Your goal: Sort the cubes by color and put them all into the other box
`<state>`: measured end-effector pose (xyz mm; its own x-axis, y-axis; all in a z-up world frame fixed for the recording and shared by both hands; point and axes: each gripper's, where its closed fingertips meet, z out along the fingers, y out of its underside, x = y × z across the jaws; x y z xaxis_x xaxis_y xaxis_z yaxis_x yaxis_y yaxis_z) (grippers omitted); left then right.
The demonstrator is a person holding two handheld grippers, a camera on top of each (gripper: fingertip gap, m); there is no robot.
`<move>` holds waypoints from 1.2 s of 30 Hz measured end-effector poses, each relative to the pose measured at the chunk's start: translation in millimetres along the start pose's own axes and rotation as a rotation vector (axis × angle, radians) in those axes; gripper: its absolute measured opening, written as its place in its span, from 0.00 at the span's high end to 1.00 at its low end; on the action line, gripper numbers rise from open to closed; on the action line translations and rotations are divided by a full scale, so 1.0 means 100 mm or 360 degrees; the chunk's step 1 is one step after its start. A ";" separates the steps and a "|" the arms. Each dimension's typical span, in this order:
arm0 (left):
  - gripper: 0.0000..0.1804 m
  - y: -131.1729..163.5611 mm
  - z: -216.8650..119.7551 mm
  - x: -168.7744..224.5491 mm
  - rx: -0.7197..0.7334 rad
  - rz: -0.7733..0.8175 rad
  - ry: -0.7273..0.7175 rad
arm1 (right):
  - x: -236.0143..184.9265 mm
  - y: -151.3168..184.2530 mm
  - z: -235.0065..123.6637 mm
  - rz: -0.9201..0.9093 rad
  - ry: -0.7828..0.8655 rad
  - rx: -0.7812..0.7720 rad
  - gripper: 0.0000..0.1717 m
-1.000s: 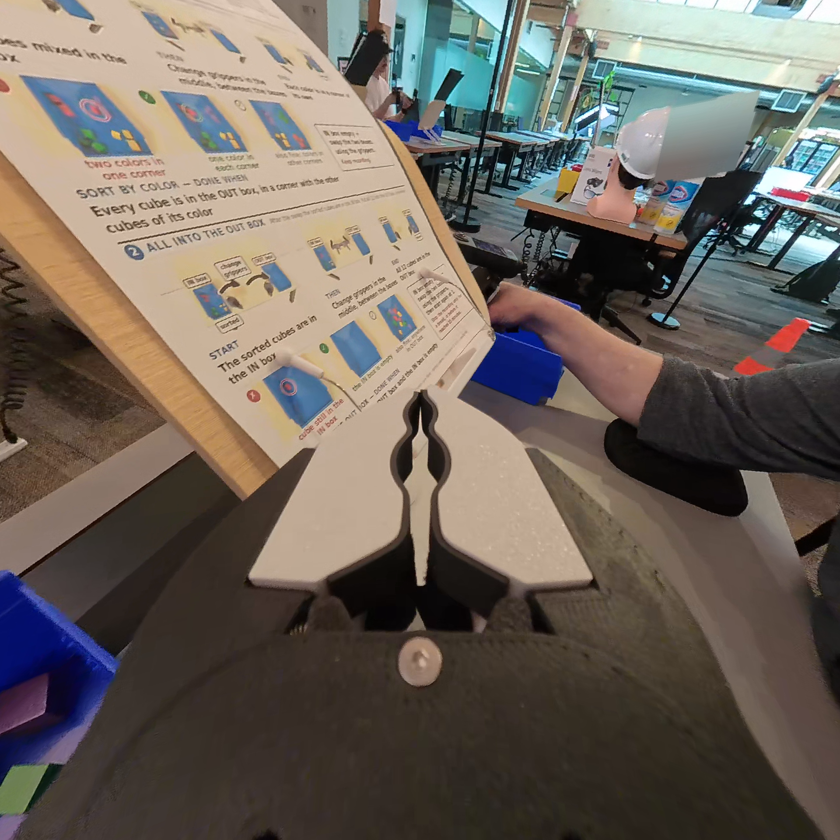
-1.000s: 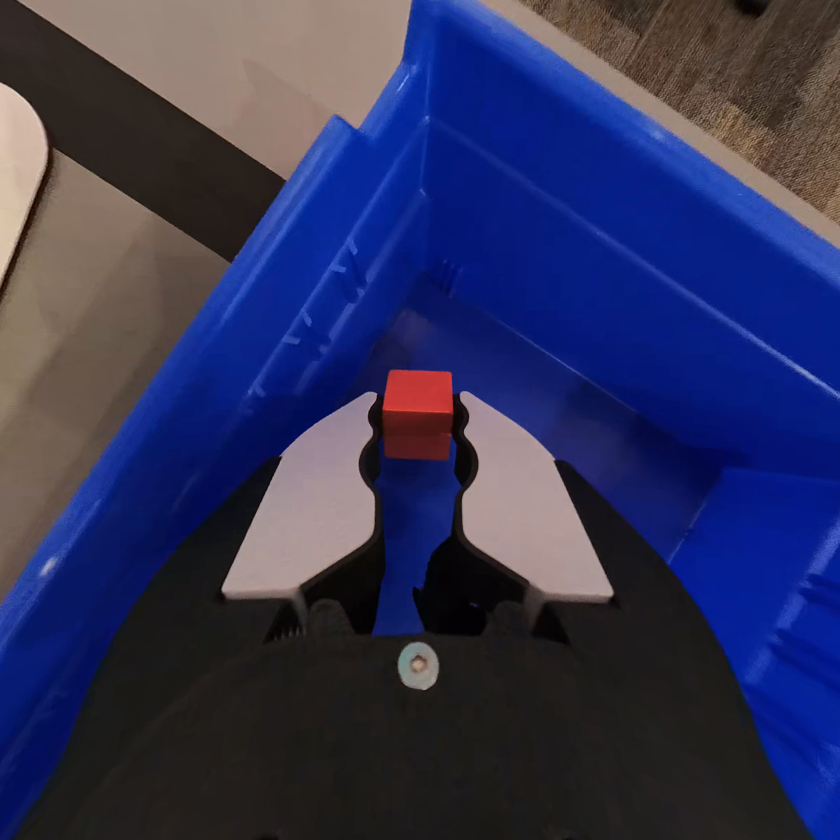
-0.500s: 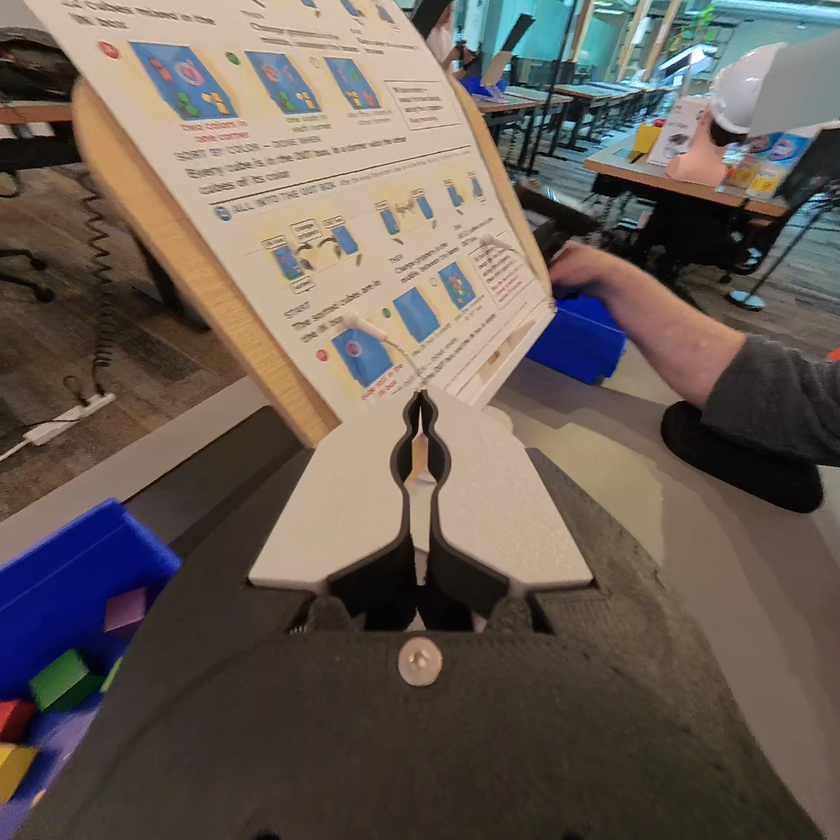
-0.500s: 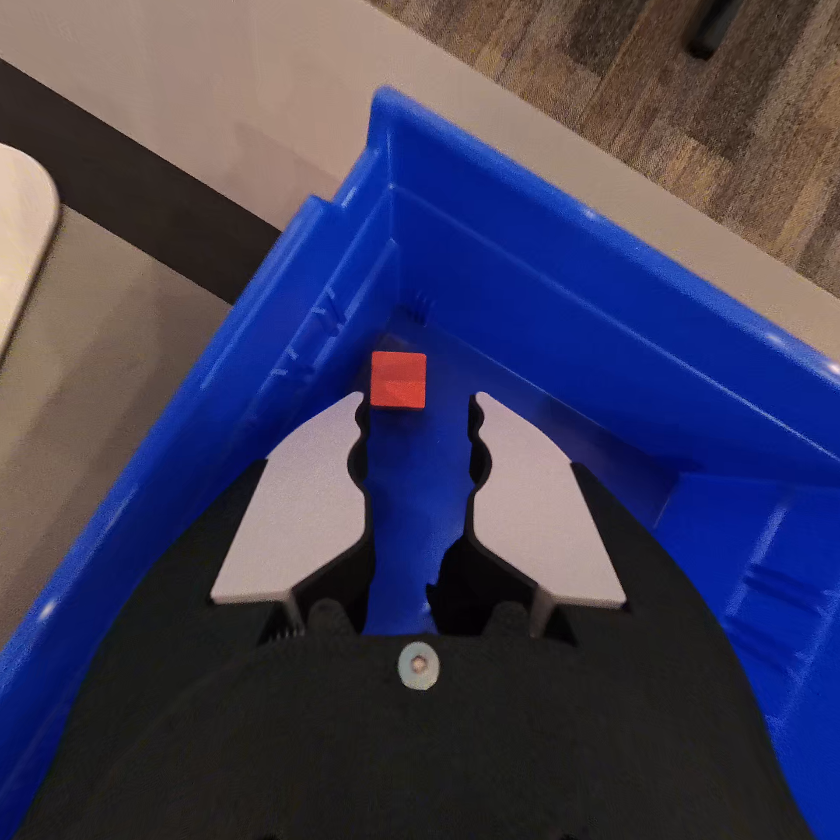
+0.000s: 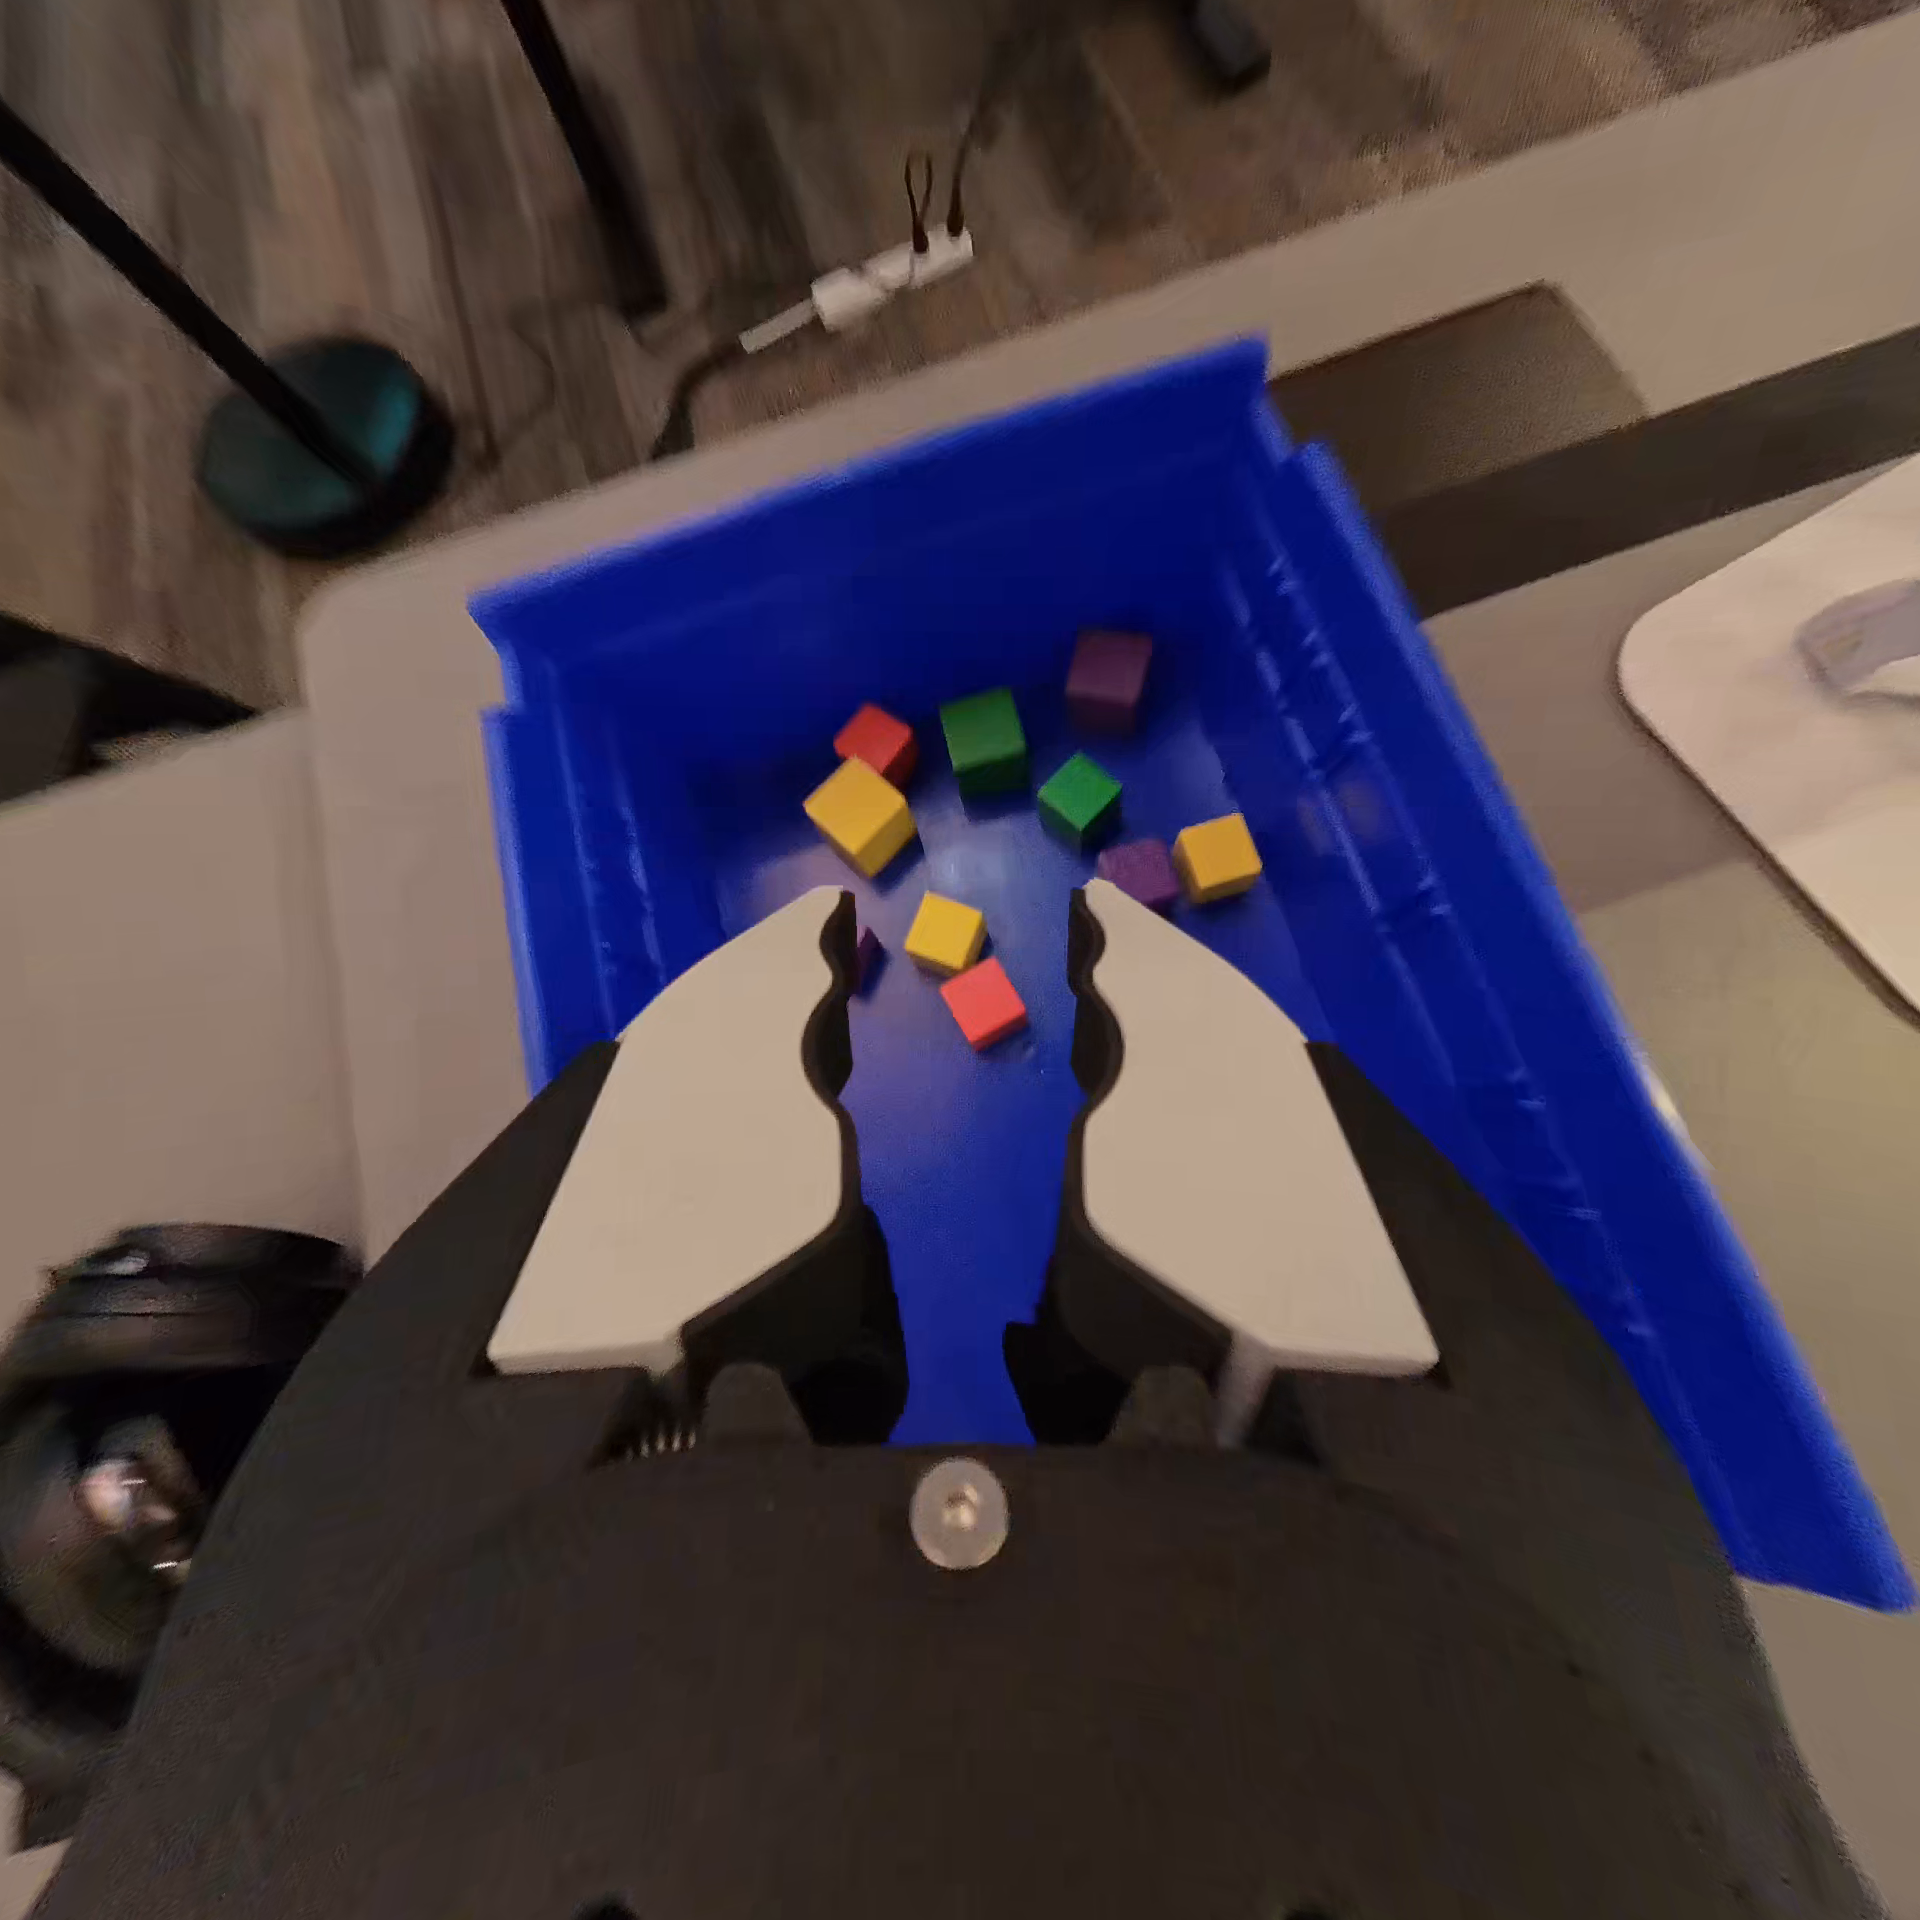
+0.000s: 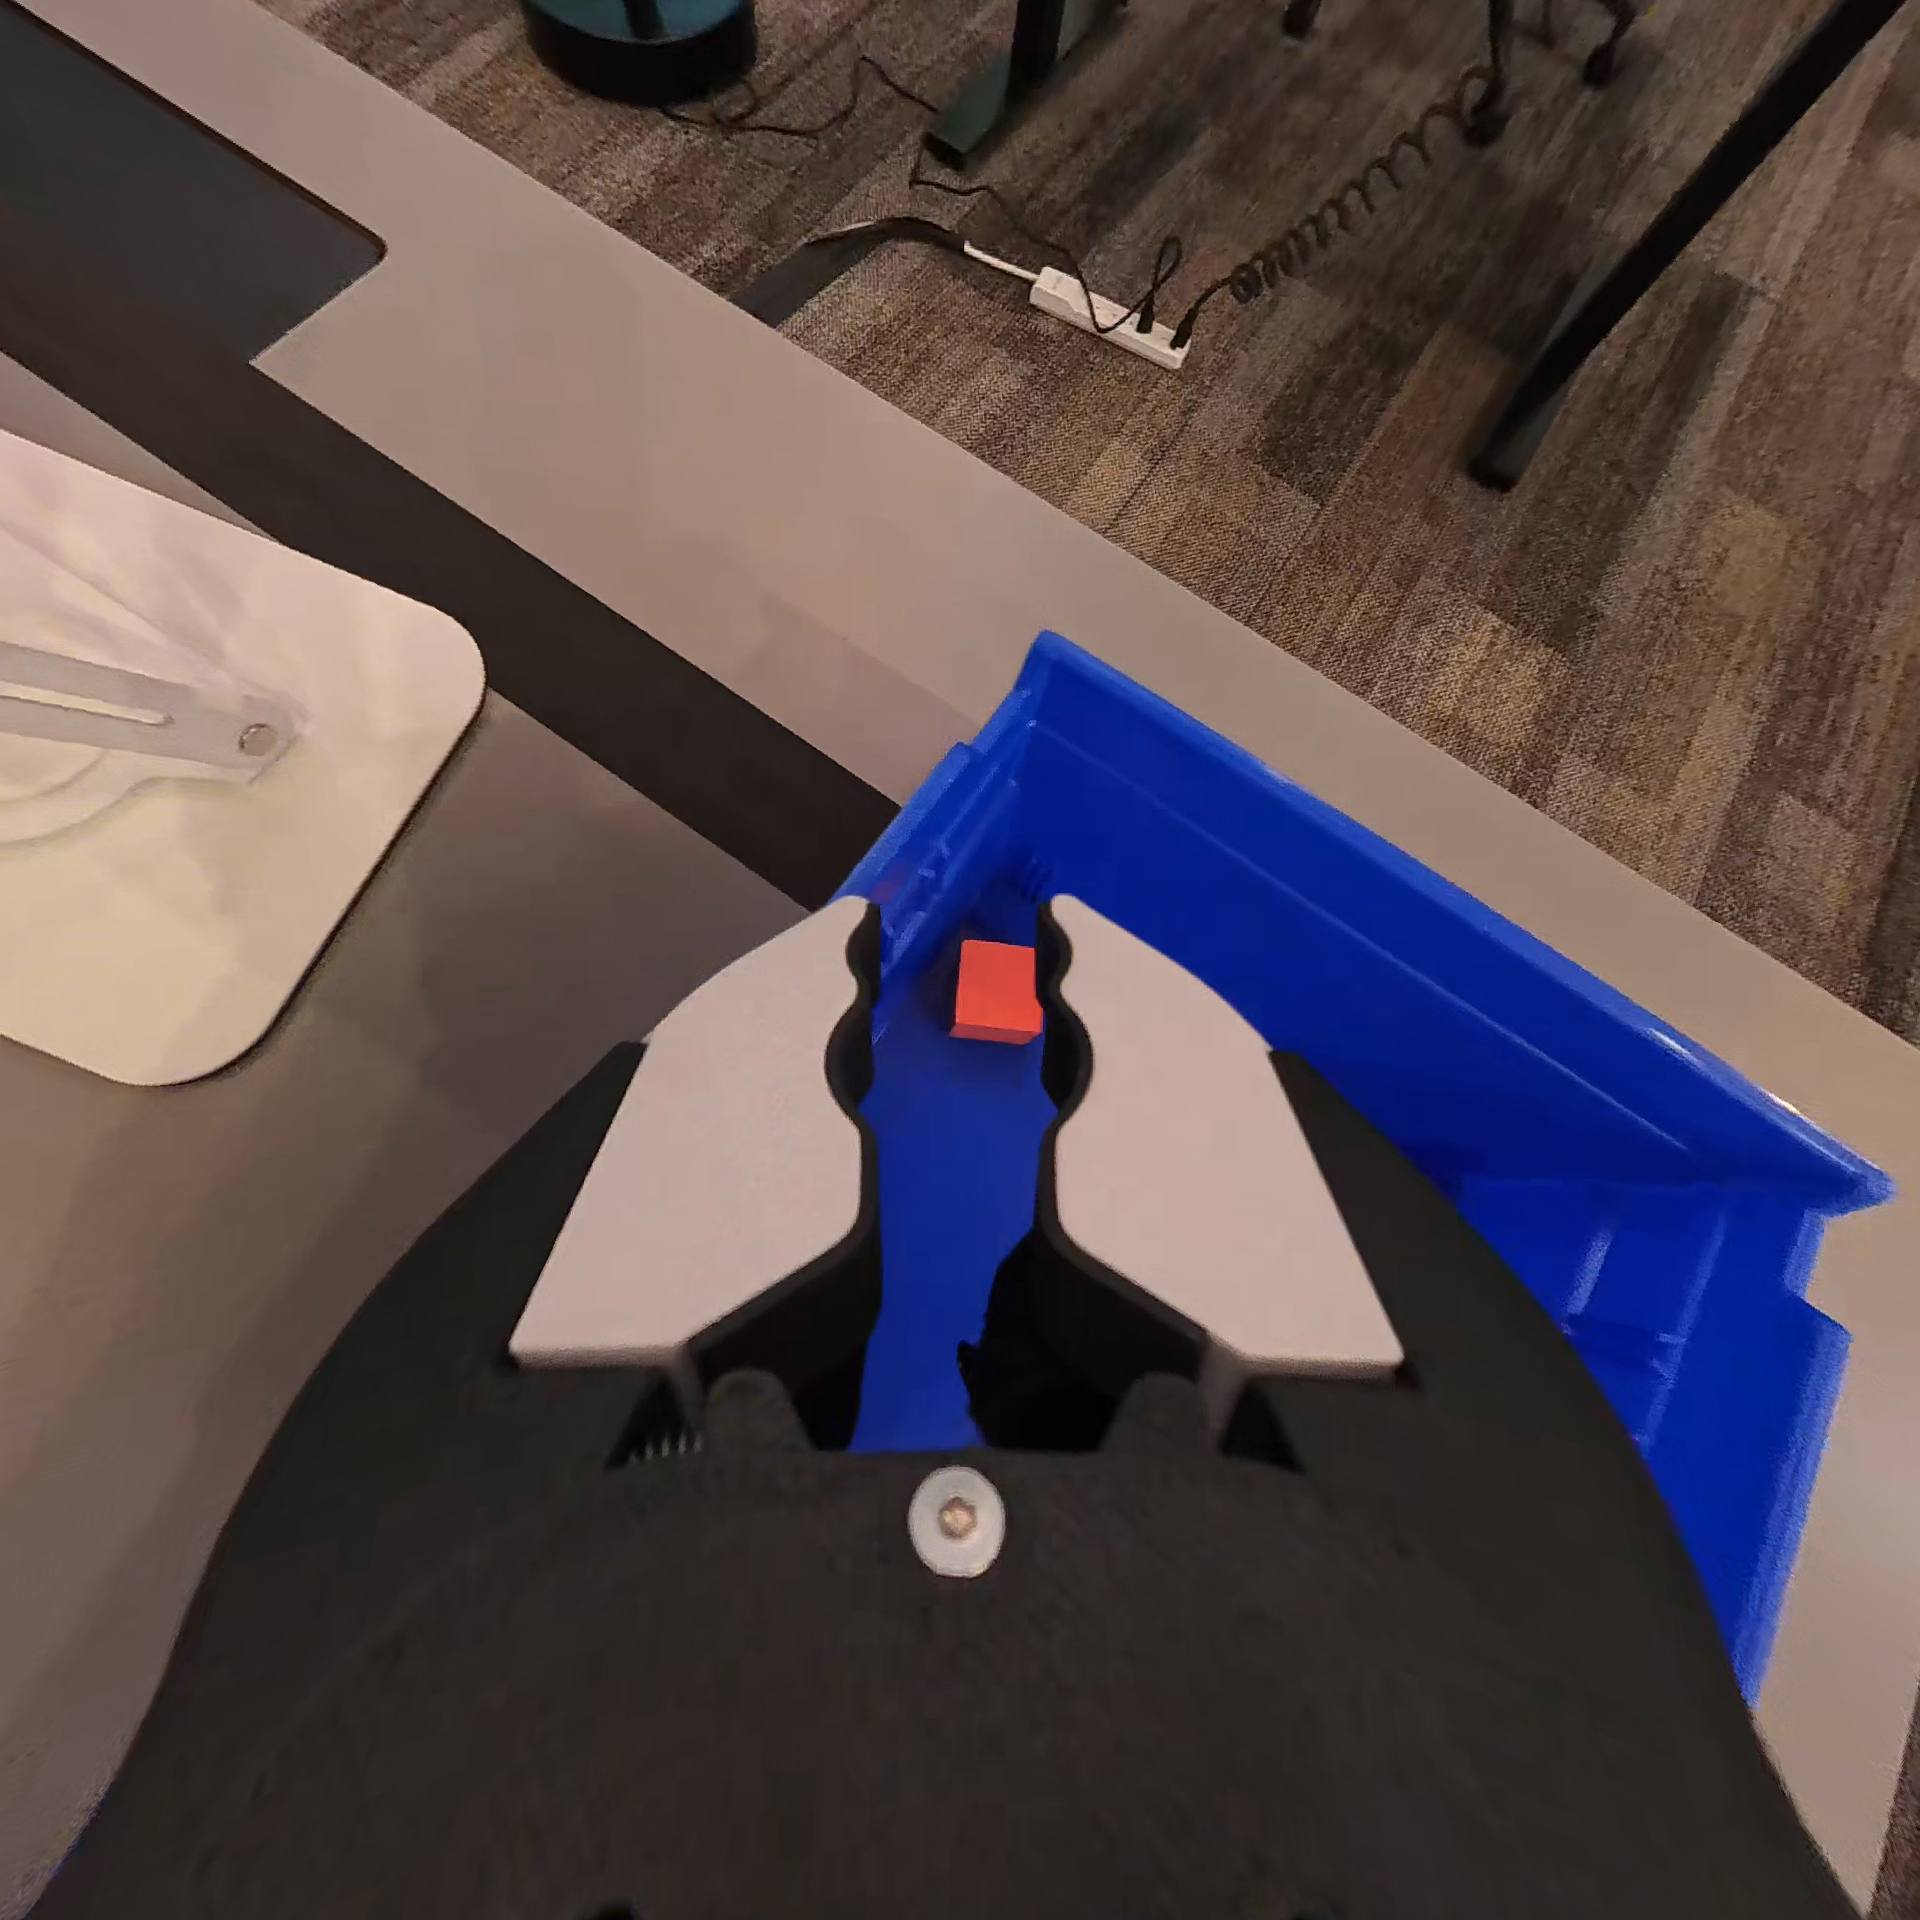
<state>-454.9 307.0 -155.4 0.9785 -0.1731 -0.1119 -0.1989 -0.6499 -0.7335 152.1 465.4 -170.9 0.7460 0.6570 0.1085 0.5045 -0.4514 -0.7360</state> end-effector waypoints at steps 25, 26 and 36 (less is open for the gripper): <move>0.87 0.73 0.73 0.05 -0.0497 -0.0167 0.0057 | -0.04 -0.28 -0.31 -0.0146 0.0114 0.0152 0.84; 0.87 0.59 0.63 0.07 -0.0401 -0.0178 0.0095 | -0.08 -0.38 -0.40 -0.0202 0.0136 0.0227 0.84; 0.87 -1.06 -1.17 1.42 0.0821 -0.0063 0.1151 | -1.61 -1.48 -1.79 -0.1072 0.0122 0.1245 0.76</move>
<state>-300.8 265.1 -15.3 0.6759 -0.6958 0.2429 0.0545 -0.2815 -0.9580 34.9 317.9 40.6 0.4533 0.5754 0.6808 0.4244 0.5323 -0.7325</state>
